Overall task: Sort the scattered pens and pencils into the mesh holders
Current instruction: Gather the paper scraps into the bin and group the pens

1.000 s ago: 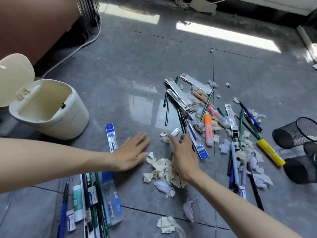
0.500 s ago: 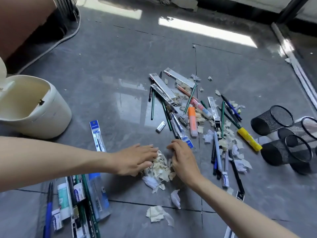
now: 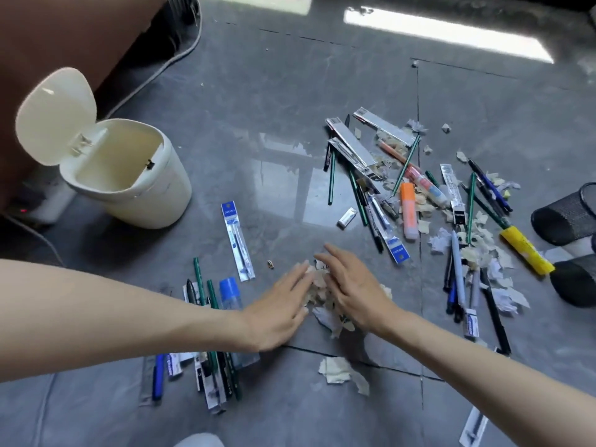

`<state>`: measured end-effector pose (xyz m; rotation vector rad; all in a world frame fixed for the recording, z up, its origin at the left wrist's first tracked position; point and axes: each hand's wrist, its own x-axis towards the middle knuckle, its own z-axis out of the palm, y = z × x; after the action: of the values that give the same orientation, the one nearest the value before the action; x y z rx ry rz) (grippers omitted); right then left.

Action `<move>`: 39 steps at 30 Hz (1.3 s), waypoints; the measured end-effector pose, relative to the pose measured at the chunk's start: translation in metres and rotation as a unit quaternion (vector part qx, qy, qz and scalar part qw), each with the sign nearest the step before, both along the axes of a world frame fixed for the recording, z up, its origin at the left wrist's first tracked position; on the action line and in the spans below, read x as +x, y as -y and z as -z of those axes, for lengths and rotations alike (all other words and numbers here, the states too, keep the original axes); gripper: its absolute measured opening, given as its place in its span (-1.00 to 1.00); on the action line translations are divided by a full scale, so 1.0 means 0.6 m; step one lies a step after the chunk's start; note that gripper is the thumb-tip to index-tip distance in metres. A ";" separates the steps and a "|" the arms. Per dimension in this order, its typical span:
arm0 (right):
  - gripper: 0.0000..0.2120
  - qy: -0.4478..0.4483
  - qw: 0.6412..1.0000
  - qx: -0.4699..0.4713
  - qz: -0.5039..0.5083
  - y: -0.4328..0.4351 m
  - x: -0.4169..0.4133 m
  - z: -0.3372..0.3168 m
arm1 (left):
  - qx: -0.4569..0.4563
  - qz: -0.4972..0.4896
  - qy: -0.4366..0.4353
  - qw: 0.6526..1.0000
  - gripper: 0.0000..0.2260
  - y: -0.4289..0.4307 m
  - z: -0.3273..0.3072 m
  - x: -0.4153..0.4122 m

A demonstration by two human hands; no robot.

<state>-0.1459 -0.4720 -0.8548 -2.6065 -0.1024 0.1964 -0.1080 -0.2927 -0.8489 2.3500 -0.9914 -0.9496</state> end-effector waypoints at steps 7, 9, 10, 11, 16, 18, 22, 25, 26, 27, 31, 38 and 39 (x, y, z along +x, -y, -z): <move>-0.42 -0.039 0.983 -0.105 -0.142 -0.021 -0.054 -0.004 | 0.077 -0.006 -0.041 0.996 -0.33 -0.052 -0.009 0.007; -0.26 -0.037 0.980 -0.127 -0.150 -0.021 -0.074 0.002 | 0.065 -0.013 0.004 0.998 -0.32 -0.040 -0.003 0.012; -0.17 -0.027 0.974 -0.155 -0.163 -0.019 -0.082 0.004 | 0.082 -0.022 0.030 0.996 -0.32 -0.035 -0.001 0.018; -0.08 -0.021 0.965 -0.187 -0.181 -0.016 -0.091 0.003 | 0.112 -0.025 0.046 0.992 -0.33 -0.030 0.000 0.022; 0.03 0.011 0.948 -0.264 -0.179 -0.012 -0.110 0.007 | 0.122 0.128 0.027 0.984 -0.30 -0.020 0.007 0.000; 0.02 0.009 0.965 -0.243 -0.103 -0.007 -0.105 0.005 | 0.098 0.147 0.046 0.983 -0.29 -0.026 0.008 -0.011; 0.04 0.005 0.966 -0.204 -0.158 0.036 -0.136 0.002 | 0.083 0.171 0.080 0.979 -0.22 -0.034 0.008 -0.013; 0.12 -0.029 0.961 -0.213 -0.171 0.054 -0.167 0.005 | 0.066 0.171 0.089 0.979 -0.12 -0.026 0.012 -0.014; 0.12 -0.035 0.965 -0.213 -0.146 0.054 -0.170 0.010 | 0.059 0.166 0.100 0.979 -0.09 -0.020 0.016 -0.013; 0.12 -0.039 0.972 -0.203 -0.110 0.051 -0.169 0.018 | 0.051 0.153 0.113 0.980 -0.08 -0.013 0.020 -0.012; 0.08 -0.024 0.996 -0.075 0.045 0.046 -0.143 0.038 | 0.042 0.098 0.153 0.982 -0.07 0.006 0.034 0.007; 0.17 -0.039 0.993 0.058 0.099 0.052 -0.136 0.047 | 0.028 0.133 0.120 0.983 0.13 0.035 0.054 0.056; 0.10 -0.029 0.992 0.061 0.108 0.043 -0.136 0.051 | 0.034 0.147 0.126 0.980 0.13 0.042 0.057 0.063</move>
<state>-0.2272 -0.4980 -0.8852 -2.4662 0.1824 0.1834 -0.0703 -0.3178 -0.8832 2.4678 -1.4601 -0.8101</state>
